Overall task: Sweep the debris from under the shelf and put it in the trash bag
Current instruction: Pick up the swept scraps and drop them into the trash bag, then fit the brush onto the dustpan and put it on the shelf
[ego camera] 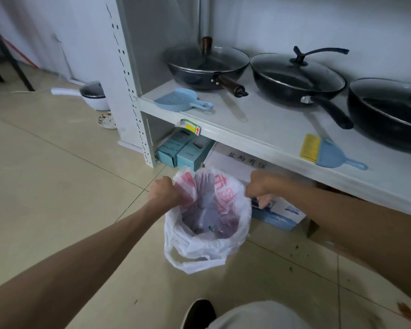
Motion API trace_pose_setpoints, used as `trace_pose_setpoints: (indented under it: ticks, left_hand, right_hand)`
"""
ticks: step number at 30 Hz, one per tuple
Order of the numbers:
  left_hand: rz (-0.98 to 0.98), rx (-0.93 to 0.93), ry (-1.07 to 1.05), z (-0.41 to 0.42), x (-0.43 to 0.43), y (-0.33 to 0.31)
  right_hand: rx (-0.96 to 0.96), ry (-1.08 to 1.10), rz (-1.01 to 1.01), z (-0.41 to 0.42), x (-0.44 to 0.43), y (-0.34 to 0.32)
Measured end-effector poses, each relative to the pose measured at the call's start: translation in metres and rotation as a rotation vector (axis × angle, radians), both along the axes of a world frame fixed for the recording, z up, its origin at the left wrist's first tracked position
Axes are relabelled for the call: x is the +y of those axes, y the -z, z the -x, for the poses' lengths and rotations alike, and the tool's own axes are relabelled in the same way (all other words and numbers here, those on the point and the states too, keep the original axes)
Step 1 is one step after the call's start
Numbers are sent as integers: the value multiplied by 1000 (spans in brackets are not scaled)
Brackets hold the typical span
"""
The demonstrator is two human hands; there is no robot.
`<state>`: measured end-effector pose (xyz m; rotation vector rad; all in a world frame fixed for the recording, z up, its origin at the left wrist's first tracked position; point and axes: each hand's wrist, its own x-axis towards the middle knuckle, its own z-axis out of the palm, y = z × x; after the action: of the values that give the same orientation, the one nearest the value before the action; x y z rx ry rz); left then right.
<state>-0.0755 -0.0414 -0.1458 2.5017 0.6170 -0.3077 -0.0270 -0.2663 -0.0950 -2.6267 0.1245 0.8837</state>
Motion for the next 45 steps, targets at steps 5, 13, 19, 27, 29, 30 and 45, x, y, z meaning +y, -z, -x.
trace_pose_setpoints:
  ticks: [5,13,19,27,29,30,45]
  left_hand:
    - [41,-23,-31,-8,18,15]
    - [62,-34,-106,-24,37,24]
    - [42,-56,-198,-36,90,23]
    - [-1,-98,-298,-48,145,24]
    - [-9,-92,-288,-48,149,26]
    - [-13,-87,-282,-48,150,26]
    - [-161,-308,283,-54,-19,-45]
  right_hand:
    - [-16,166,-33,-2,7,35]
    - [-2,182,-71,-16,27,51]
    - [-101,149,-189,-42,70,60]
    - [-307,102,-230,-70,127,79]
    - [-311,107,-232,-71,129,82]
    - [-316,110,-235,-71,129,83]
    - [-572,78,-239,-44,-2,-11]
